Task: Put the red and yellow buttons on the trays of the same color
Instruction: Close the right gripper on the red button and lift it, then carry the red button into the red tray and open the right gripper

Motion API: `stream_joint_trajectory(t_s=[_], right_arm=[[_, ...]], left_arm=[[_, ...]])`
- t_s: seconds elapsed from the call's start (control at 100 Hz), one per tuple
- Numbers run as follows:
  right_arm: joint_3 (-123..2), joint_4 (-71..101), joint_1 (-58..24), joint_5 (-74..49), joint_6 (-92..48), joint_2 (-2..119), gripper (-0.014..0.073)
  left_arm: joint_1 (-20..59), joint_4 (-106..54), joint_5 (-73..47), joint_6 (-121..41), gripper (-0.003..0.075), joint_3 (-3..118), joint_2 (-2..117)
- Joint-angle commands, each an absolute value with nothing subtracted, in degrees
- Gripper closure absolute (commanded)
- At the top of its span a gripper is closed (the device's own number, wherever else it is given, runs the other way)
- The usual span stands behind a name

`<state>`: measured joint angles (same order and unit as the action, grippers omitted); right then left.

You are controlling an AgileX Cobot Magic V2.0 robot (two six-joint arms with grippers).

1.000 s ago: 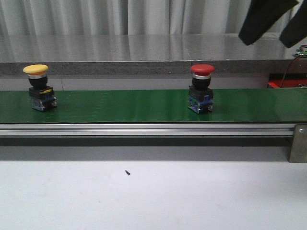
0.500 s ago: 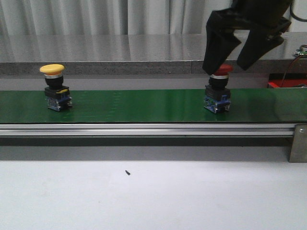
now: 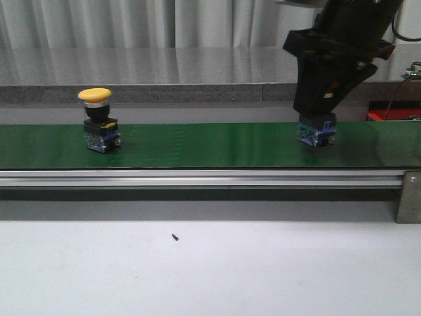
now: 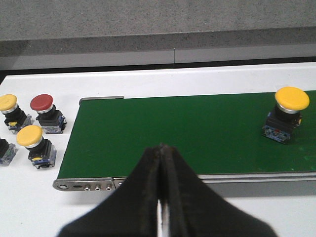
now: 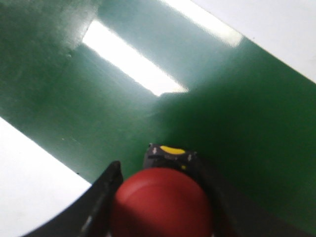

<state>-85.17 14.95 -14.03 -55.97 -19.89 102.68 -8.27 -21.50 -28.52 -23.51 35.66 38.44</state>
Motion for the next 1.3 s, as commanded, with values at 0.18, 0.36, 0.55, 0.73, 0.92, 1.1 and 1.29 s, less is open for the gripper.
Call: stream_joint_trajectory(t_s=[0.18,0.36,0.55,0.73,0.92,1.1,1.29], right_arm=[[-98.2,14.7,-3.6,-64.3,-18.9,99.8,0.0419],[-103.6,14.6,8.2,-65.0,-17.8,99.8,0.0419],[-104.6,14.6,19.1,-62.0,-16.8,101.2,0.0419],[-104.6,14.6,25.1,-59.1,-16.8,105.8,0.0419],[-104.6,14.6,26.8,-56.0,-16.8,111.9,0.0419],[-104.6,16.1,26.4,-53.5,-16.8,116.4,0.0419],[-104.6,16.2,26.1,-52.5,-16.8,119.3,0.0419]], left_arm=[[-7.9,-22.8,-24.4,-23.6,0.074,37.3,38.7],[-7.9,-22.8,-24.5,-23.6,0.074,37.3,38.7],[-7.9,-22.8,-24.5,-23.6,0.074,37.3,38.7],[-7.9,-22.8,-24.5,-23.6,0.074,37.3,38.7],[-7.9,-22.8,-24.5,-23.6,0.074,37.3,38.7],[-7.9,-22.8,-24.5,-23.6,0.074,37.3,38.7],[-7.9,-22.8,-24.5,-23.6,0.074,37.3,38.7]])
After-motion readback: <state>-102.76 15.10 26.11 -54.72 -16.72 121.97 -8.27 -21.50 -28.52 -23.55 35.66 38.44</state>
